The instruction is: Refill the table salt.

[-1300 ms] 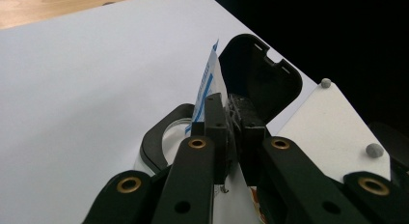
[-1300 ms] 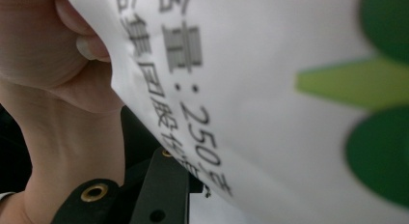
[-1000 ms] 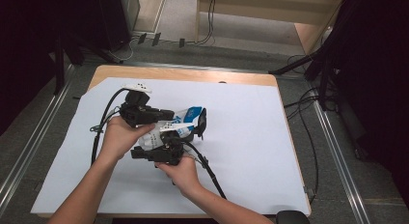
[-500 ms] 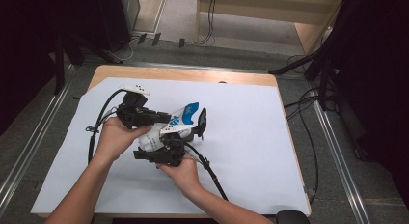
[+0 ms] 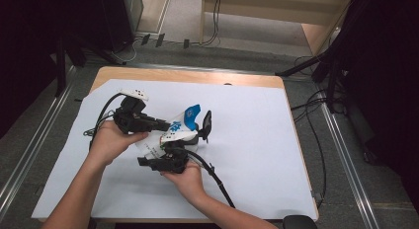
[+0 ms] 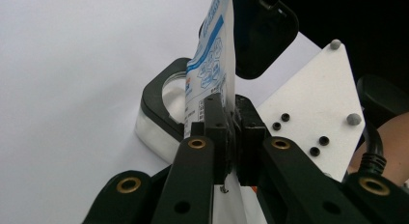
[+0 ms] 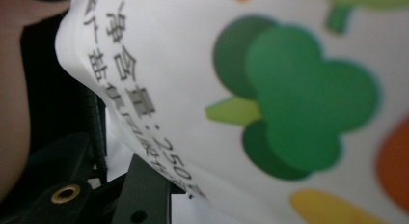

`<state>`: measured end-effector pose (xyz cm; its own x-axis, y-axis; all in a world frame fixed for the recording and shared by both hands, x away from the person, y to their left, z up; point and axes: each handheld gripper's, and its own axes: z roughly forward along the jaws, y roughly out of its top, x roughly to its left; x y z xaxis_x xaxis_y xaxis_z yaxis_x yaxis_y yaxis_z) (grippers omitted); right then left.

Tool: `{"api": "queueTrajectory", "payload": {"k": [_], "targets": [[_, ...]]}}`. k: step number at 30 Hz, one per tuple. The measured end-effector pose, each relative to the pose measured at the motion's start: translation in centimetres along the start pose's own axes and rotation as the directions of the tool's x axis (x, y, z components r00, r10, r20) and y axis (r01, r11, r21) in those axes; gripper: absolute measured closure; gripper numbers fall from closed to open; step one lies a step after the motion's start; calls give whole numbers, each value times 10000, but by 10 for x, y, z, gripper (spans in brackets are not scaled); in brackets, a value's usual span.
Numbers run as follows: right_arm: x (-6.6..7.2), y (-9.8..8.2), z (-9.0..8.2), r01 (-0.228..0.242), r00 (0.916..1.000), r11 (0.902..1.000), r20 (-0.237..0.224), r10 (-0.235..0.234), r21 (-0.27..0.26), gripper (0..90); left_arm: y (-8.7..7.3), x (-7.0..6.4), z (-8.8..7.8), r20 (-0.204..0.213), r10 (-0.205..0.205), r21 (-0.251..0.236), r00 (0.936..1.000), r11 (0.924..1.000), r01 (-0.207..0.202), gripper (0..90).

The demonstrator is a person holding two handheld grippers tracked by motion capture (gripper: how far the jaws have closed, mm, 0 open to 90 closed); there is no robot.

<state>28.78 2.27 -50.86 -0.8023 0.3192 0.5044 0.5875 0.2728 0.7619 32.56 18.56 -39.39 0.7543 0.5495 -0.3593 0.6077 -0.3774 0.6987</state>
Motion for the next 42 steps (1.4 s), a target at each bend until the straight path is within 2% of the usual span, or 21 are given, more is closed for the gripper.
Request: {"api": "queueTrajectory", "payload": {"k": [5, 12, 18, 25, 35, 42], "targets": [[2, -1, 0, 140, 9997, 9999, 188, -139, -37, 632, -1, 1, -6, 76, 52, 47, 10000, 10000, -53, 874], [0, -3, -3, 118, 9991, 9995, 415, -106, -306, 632, -2, 2, -14, 248, 145, 6, 9996, 9999, -145, 874], [-2, -4, -3, -2, 9985, 9992, 552, 23, -390, 620, -2, 2, -17, 397, 212, 52, 9990, 9998, -214, 873], [-3, -7, -5, -87, 9978, 9988, 656, 118, -477, 617, -3, 0, -19, 535, 484, 109, 9974, 9987, -491, 879], [-2, -9, -6, -103, 9967, 9984, 800, 148, -556, 611, -3, -1, -22, 602, 515, 235, 9969, 9983, -529, 891], [1, -7, -11, 98, 9960, 9970, 888, -30, -769, 611, -3, -3, -28, 776, 501, 4, 9957, 9987, -502, 892]]}}
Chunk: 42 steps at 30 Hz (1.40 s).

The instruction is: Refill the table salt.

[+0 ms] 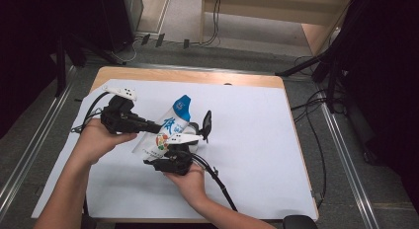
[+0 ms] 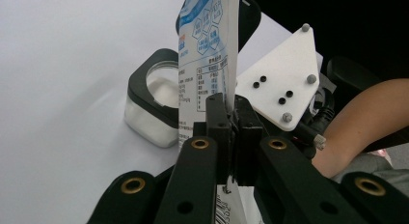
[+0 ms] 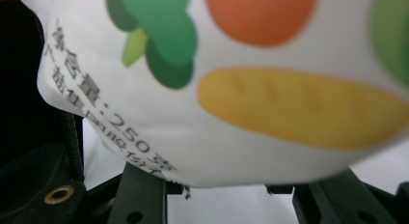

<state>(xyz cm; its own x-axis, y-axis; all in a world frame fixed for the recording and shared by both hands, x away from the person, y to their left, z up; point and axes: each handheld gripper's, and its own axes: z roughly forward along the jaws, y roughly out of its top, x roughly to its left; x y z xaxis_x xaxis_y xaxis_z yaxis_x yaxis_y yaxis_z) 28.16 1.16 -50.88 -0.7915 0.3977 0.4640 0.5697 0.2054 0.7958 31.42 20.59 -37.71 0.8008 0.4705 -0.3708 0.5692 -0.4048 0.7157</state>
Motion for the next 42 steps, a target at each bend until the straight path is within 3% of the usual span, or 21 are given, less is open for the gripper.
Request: {"api": "queueTrajectory", "payload": {"k": [13, 32, 42], "targets": [[-3, 1, -6, 7, 9995, 9996, 303, 2, -285, 599, 0, -1, -7, 242, 181, -191, 9995, 9997, -176, 891], [-8, 2, -12, -43, 9984, 9996, 561, 58, -273, 600, -4, 2, -18, 72, 44, 81, 10000, 10000, -44, 894], [-10, 2, -13, -45, 9984, 9997, 565, 59, -257, 601, -3, 1, -16, 67, 236, 102, 9997, 9997, -237, 900]]}}
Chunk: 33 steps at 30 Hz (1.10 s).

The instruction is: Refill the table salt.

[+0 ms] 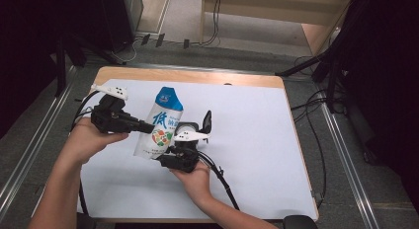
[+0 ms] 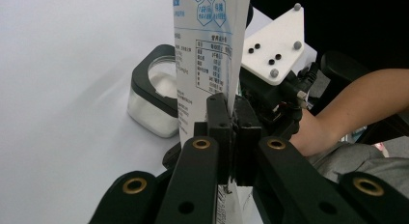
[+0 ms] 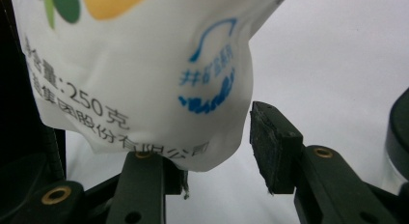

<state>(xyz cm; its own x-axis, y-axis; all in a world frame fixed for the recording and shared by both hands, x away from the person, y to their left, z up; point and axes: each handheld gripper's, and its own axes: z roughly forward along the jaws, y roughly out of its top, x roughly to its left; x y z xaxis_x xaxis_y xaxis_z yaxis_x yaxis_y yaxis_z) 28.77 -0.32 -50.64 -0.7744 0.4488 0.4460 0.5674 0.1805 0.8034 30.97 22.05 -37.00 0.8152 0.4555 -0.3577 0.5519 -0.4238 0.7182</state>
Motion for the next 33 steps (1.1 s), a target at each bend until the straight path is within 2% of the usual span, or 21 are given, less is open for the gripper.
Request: {"api": "queueTrajectory", "payload": {"k": [5, 11, 17, 19, 24, 28, 30, 33], "targets": [[1, -1, 1, 94, 9999, 9999, -91, -93, 69, 601, 1, 0, 0, -4, 12, -139, 10000, 9999, -12, 900], [2, -2, 2, 214, 9996, 9994, -178, -209, 274, 598, 0, 0, -7, -61, -19, -637, 10000, 9980, 15, 900], [10, -3, -3, 847, 9961, 9935, -295, -827, 759, 592, -2, 5, -18, -372, -201, -1026, 9991, 9946, 162, 900], [12, -4, -8, 1096, 9936, 9903, -351, -1069, 850, 590, -4, 8, -19, -567, -297, -1078, 9980, 9939, 234, 900], [11, -2, -25, 1332, 9903, 9855, -538, -1281, 1049, 581, -6, 17, -19, -963, -448, -1119, 9943, 9931, 339, 900], [3, -2, -46, 1217, 9911, 9894, -635, -1168, 797, 582, -7, 30, -16, -1243, -735, -1245, 9895, 9905, 579, 900], [-2, -2, -55, 1198, 9916, 9895, -591, -1153, 803, 583, -7, 36, -14, -1504, -838, -1223, 9851, 9903, 655, 900], [-7, -3, -70, 1314, 9908, 9882, -419, -1284, 791, 585, -8, 46, -11, -1638, -1005, -1342, 9814, 9878, 787, 900]]}}
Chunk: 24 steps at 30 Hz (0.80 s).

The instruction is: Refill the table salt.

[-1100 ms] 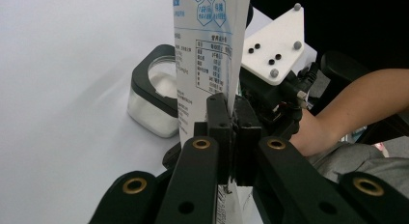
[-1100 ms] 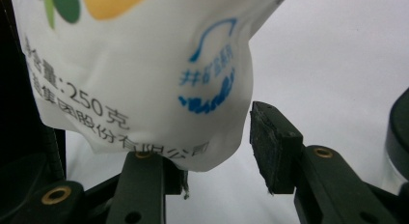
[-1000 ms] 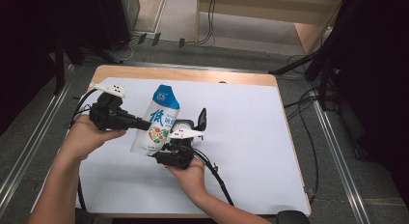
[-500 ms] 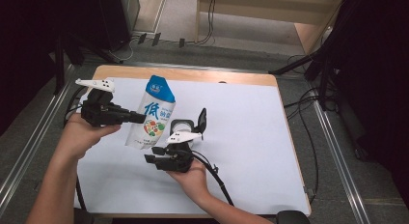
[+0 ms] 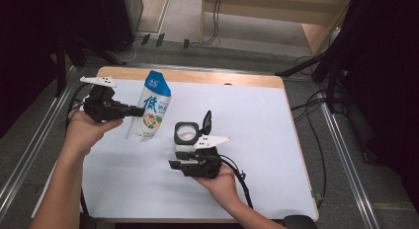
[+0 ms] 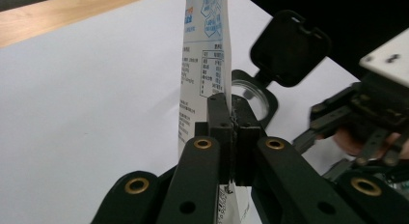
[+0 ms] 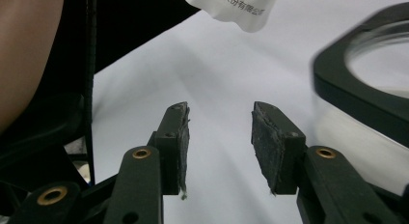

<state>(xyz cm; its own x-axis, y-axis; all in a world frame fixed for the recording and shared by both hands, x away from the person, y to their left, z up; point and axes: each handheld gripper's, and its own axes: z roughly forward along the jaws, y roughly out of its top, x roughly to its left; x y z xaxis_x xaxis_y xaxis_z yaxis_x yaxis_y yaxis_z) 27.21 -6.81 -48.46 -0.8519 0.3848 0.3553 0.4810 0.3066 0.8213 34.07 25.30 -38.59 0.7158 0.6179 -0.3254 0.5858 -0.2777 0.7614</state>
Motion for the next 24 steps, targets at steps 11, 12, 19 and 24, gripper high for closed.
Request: {"api": "queueTrajectory", "payload": {"k": [11, 12, 19, 24], "targets": [[-15, -12, -50, -103, 9977, 9999, 666, 102, 2, 589, -2, 31, 22, -736, -547, -234, 9958, 9983, 531, 900], [-17, -13, -53, -173, 9971, 9998, 747, 177, -53, 590, -2, 33, 24, -745, -595, -246, 9954, 9980, 578, 900], [-30, -17, -69, -465, 9925, 9989, 1130, 468, -51, 593, -4, 49, 35, -1125, -751, -519, 9908, 9962, 696, 900], [-35, -19, -74, -606, 9894, 9982, 1320, 601, -5, 598, -10, 57, 41, -1438, -827, -623, 9861, 9953, 744, 900]]}}
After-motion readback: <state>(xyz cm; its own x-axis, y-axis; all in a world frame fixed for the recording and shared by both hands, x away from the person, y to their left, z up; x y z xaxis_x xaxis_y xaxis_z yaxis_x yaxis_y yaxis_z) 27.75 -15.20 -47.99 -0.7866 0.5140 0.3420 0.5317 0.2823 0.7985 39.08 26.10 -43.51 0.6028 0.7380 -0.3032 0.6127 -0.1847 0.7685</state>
